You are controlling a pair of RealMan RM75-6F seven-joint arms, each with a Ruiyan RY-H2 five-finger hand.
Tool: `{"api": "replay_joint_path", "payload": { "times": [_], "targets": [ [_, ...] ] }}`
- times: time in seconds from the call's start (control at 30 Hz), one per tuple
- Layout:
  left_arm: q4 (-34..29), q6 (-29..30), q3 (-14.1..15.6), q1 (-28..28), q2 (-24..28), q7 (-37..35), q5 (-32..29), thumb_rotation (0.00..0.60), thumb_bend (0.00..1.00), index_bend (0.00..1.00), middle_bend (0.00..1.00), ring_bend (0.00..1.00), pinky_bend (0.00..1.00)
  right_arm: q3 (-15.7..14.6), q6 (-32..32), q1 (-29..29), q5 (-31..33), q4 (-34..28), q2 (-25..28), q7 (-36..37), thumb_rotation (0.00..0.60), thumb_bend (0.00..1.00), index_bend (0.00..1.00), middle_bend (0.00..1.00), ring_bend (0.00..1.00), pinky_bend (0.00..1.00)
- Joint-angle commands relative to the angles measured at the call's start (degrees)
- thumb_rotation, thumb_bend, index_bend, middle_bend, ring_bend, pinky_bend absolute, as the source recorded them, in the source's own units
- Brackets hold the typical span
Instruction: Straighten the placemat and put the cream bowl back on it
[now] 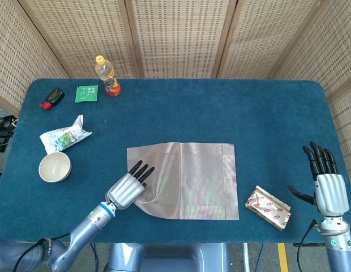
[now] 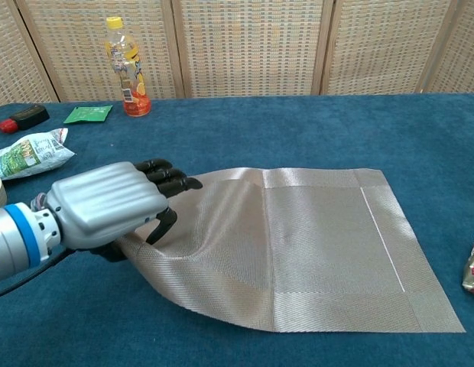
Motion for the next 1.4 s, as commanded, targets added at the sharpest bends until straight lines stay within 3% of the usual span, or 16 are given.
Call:
{"api": "replay_joint_path", "payload": {
  "times": [0.03,0.57,0.67,0.8,0.9,1.1,1.4],
  "targets": [
    [-1.32,-0.05,1.12,0.79,0.47,1.43,0.8,0.6,0.57,0.73,0.0,0.0,0.0,0.04,-0.01,-0.04,0.1,-0.02,0.12,0.18,0.6,0.22,0.05,0.0,0.0,0.0],
    [-3.58,-0.52,2.65,2.95,2.45,3.7,2.29,0.6,0.57,0.72,0.0,0.0,0.0,-0.38,-0.2,-0.08,-0.32,-0.4,0.28,0.33,0.6,0.22,0.05,0.0,0.0,0.0],
    [-3.82,-0.54,2.63,3.18,3.01,3.84,2.38,0.6,0.51,0.6,0.0,0.0,0.0,-0.49,-0.33,-0.04,-0.39,-0.42,0.19,0.13,0.6,0.22,0.05,0.0,0.0,0.0],
    [-4.92,-0.64,2.86,3.42,4.3,3.61,2.96,0.6,0.29,0.18,0.0,0.0,0.0,-0.64,-0.38,-0.01,-0.61,-0.49,0.13,-0.31,0.6,0.22,0.05,0.0,0.0,0.0],
    [-6.14,0.14,3.04,3.9,5.58,2.79,4.26,0.6,0.21,0.03,0.0,0.0,0.0,-0.7,-0.13,-0.04,-0.89,-0.64,0.13,-0.52,0.6,0.22,0.05,0.0,0.0,0.0],
    [-9.78,2.22,4.5,5.47,9.17,1.82,7.79,0.6,0.17,0.0,0.0,0.0,0.0,-0.9,0.73,-0.29,-1.71,-1.26,0.33,-0.98,0.6,0.22,0.05,0.0,0.0,0.0],
    [-15.52,6.7,9.62,9.99,17.3,-1.44,14.67,0.6,0.16,0.0,0.0,0.0,0.0,-2.21,2.22,-0.9,-4.33,-2.77,0.43,-2.93,0.6,0.22,0.05,0.0,0.0,0.0]
  ]
}}
